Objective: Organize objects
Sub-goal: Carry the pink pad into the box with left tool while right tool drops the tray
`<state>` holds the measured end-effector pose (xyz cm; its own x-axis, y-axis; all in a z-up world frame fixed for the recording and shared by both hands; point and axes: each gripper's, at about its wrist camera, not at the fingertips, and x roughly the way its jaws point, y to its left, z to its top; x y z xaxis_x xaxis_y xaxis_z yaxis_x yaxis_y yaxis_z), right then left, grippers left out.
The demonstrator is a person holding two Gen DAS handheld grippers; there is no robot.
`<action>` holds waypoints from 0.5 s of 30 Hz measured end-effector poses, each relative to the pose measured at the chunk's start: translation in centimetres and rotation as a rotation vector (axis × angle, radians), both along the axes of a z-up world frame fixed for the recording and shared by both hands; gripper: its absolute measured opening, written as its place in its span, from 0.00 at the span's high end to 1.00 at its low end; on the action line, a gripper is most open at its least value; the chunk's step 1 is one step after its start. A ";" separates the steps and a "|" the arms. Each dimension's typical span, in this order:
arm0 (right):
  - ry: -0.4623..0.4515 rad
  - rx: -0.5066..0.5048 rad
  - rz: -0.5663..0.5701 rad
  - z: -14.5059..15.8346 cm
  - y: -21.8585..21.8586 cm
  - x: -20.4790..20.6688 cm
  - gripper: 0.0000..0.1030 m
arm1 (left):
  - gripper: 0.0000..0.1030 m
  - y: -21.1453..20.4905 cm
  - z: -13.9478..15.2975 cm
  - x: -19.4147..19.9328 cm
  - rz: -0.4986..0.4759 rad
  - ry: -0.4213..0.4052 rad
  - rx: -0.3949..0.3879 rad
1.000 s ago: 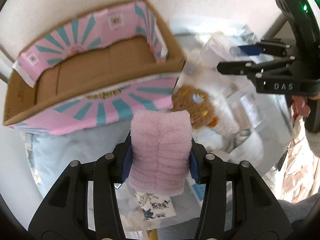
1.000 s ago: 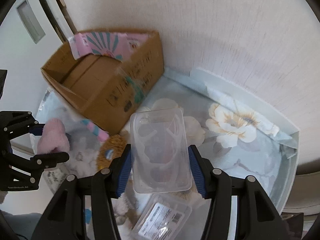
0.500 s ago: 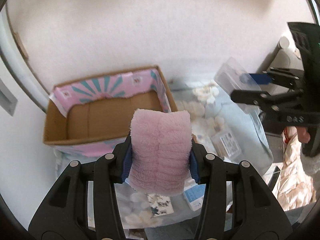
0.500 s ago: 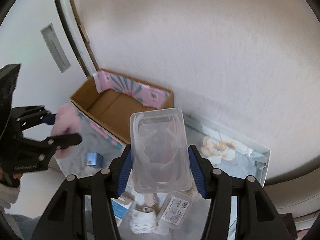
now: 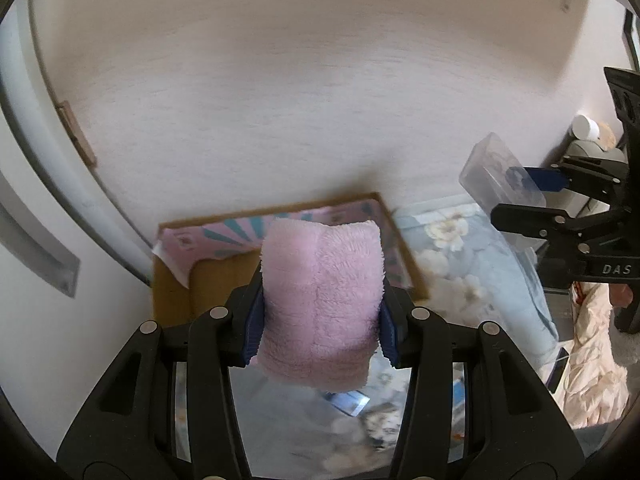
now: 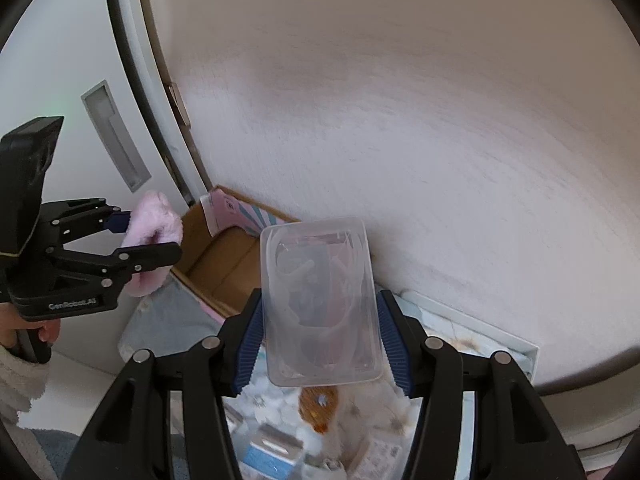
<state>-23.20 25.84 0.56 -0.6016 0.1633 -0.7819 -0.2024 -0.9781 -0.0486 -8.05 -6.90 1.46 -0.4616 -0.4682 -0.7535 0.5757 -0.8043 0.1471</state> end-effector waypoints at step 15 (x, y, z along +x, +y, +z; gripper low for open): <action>-0.086 -0.053 -0.021 -4.4 0.5 -8.5 0.51 | 0.58 -11.9 -3.6 0.2 0.272 -0.137 0.064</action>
